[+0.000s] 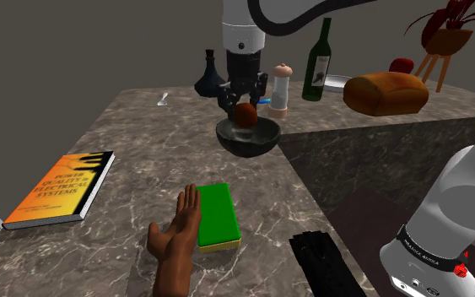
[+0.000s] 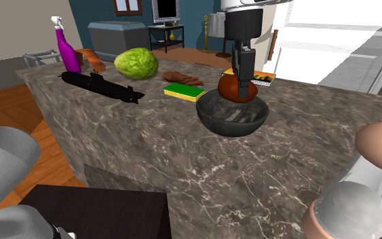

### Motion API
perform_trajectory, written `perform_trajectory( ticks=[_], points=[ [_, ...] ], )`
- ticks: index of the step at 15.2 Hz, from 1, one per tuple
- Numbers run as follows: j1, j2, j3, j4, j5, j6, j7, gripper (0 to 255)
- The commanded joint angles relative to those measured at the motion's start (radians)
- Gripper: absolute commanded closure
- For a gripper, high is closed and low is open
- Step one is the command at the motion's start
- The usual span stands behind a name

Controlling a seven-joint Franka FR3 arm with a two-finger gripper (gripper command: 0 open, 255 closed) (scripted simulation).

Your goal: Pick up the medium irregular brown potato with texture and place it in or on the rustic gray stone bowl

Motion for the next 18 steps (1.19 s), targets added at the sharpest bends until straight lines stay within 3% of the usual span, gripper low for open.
perform_trajectory(
  ticks=[1, 4, 5, 10, 14, 18],
  points=[
    [0.000, 0.000, 0.000, -0.002, 0.000, 0.002, 0.000, 255],
    [0.000, 0.000, 0.000, -0.002, 0.000, 0.002, 0.000, 255],
    [0.000, 0.000, 0.000, -0.002, 0.000, 0.002, 0.000, 0],
    [0.000, 0.000, 0.000, -0.002, 0.000, 0.002, 0.000, 0],
    [0.003, 0.007, 0.006, 0.133, -0.002, -0.127, 0.001, 0],
    [0.003, 0.007, 0.006, 0.133, -0.002, -0.127, 0.001, 0]
  ],
)
